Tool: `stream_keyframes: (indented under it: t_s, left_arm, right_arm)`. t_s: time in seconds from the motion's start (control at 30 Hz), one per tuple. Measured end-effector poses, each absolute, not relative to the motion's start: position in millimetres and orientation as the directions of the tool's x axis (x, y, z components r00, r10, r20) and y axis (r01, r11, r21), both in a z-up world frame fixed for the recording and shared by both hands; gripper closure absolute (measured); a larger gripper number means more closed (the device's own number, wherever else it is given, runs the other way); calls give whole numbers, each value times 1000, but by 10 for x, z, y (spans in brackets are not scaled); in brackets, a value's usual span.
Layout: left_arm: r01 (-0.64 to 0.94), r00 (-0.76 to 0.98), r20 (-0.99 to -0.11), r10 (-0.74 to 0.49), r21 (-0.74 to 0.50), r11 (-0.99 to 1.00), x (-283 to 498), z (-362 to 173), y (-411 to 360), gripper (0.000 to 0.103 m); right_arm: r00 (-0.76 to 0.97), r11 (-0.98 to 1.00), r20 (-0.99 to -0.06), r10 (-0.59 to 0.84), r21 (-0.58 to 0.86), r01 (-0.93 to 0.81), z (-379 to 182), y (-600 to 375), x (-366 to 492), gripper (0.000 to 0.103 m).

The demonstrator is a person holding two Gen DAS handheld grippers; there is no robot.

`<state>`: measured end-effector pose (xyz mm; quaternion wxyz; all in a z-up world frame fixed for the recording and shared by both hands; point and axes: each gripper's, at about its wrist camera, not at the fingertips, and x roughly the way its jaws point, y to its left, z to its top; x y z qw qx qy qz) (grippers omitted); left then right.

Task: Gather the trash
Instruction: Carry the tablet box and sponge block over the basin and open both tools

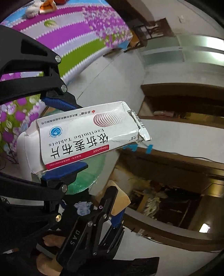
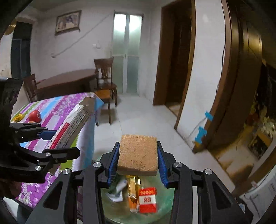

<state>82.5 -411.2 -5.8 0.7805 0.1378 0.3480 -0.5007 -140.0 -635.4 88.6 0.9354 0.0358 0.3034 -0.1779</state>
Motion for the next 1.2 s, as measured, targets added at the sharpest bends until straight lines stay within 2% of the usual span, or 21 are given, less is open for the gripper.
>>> stream_keyframes:
  t_s: [0.2,0.37,1.2]
  left_arm:
    - [876,213,-737,-642,-147,459,894,-333,-4397,49]
    - [875,190,-771,-608,-148,461,898,-523,-4510,49]
    - [869,203,-781,-590,-133,476,884,-546,-4582,48]
  right_arm:
    - [698,927,-655,-290,-12,375,505,-6718,-1334,61]
    - [675,926,-684,-278,-4,377,252,-6616,-1186,61]
    - [653,924,-706,-274,-5,383,156,-6434,-1048,60]
